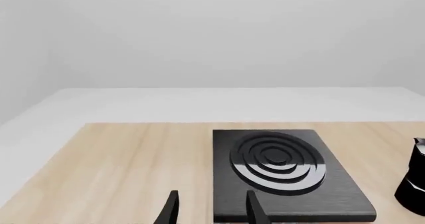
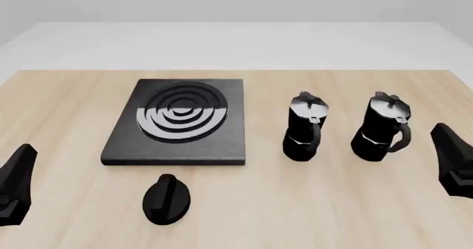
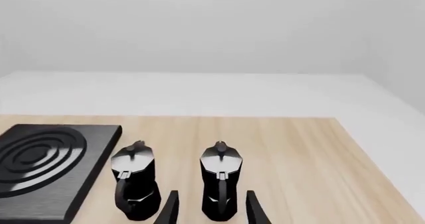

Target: Put the right moka pot on the stove.

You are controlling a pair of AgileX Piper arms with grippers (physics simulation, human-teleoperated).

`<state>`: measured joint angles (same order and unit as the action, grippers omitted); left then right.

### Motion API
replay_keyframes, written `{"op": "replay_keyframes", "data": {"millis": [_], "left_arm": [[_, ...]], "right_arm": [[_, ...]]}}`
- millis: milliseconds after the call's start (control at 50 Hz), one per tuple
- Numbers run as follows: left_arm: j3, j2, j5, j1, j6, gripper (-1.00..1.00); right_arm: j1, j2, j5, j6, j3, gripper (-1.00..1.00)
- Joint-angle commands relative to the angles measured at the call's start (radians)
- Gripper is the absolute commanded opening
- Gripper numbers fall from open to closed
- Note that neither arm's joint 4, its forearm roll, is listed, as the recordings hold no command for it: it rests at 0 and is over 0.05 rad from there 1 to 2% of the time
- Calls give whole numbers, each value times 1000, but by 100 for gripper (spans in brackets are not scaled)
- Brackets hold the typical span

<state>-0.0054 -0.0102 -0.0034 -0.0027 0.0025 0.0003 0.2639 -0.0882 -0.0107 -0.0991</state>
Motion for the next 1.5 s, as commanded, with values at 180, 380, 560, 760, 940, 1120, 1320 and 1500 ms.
{"op": "replay_keyframes", "data": {"millis": [180,380,560,760,940,1120,1320,1500], "left_arm": [[4,-6,-9,3,-2,100],[3,-1,-3,3,-2,100],[4,-10,-13,3,-2,100],[2,1,0,3,-2,100],[2,-2,-4,3,-2,100],[2,-1,-2,3,-2,100],[3,-6,-9,2,-2,100],[3,-6,-8,3,-2,100]], "right_arm": [[-13,231,-126,-4,-14,100],[-12,339,-190,5,-10,100],[-17,363,-205,-10,1,100],[-34,467,-287,-30,10,100],[-32,559,-364,-36,9,100],[-19,661,-447,-36,9,100],[-9,747,-498,-44,-14,100],[-28,808,-548,-51,-16,100]]}}
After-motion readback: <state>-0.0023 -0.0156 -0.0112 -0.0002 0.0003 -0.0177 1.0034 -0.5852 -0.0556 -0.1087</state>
